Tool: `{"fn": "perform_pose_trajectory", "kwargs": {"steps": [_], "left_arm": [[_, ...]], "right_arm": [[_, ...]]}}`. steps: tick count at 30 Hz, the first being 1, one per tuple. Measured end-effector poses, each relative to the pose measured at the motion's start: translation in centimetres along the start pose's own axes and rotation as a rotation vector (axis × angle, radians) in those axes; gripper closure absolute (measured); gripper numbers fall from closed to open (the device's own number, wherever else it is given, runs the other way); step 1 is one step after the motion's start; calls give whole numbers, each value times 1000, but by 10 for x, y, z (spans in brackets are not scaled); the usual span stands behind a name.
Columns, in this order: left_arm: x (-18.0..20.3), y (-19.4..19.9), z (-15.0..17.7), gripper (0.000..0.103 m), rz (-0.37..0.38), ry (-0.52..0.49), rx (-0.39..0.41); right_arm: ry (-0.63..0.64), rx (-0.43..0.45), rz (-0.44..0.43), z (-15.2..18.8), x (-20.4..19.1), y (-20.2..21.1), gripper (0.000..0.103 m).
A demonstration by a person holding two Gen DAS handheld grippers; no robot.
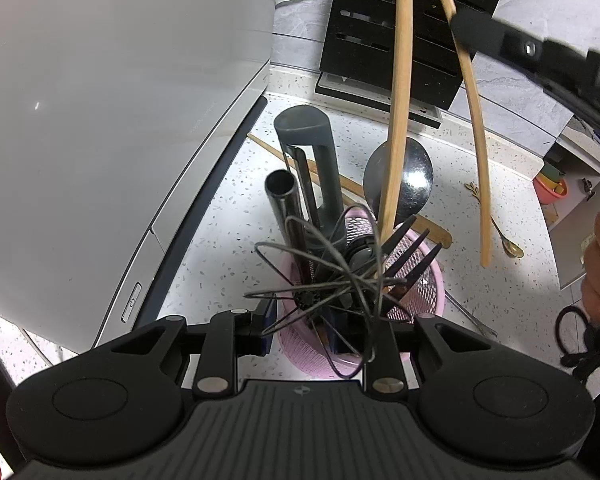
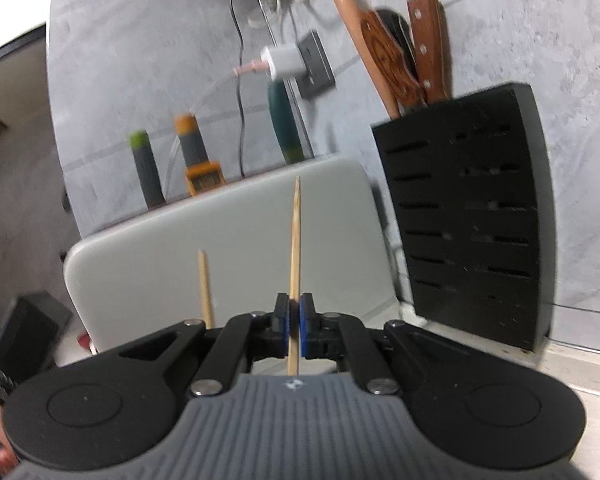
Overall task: Organize utensils
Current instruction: 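Lift the chopstick and lower it into the pink mesh cup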
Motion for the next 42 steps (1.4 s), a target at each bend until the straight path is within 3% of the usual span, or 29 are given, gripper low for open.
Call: {"fn": "perform_pose_trajectory", "kwargs": {"steps": [3, 15, 28, 35, 42], "left_arm": [[0, 0, 0, 73, 5, 2, 2], [-2, 5, 1, 73, 11, -2, 6], [0, 3, 0, 73, 0, -5, 0], [4, 2, -1, 74, -1, -7, 0], [8, 1, -1, 74, 0, -12, 1]], "right_arm": [[-17, 39, -15, 1, -7, -2, 102], [38, 0, -78, 25, -29, -15, 102], [33, -6, -93, 21, -10, 10, 102], [132, -66, -146, 33, -19, 23, 102], [162, -200, -162, 55, -23, 17, 102]]}}
Point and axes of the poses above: each gripper's, at about its wrist camera, not at the fingertips, and y roughly against the way its jaws point, x to its right, z to its underside, the point moved 4 cm from there along -y, roughly the way its jaws point
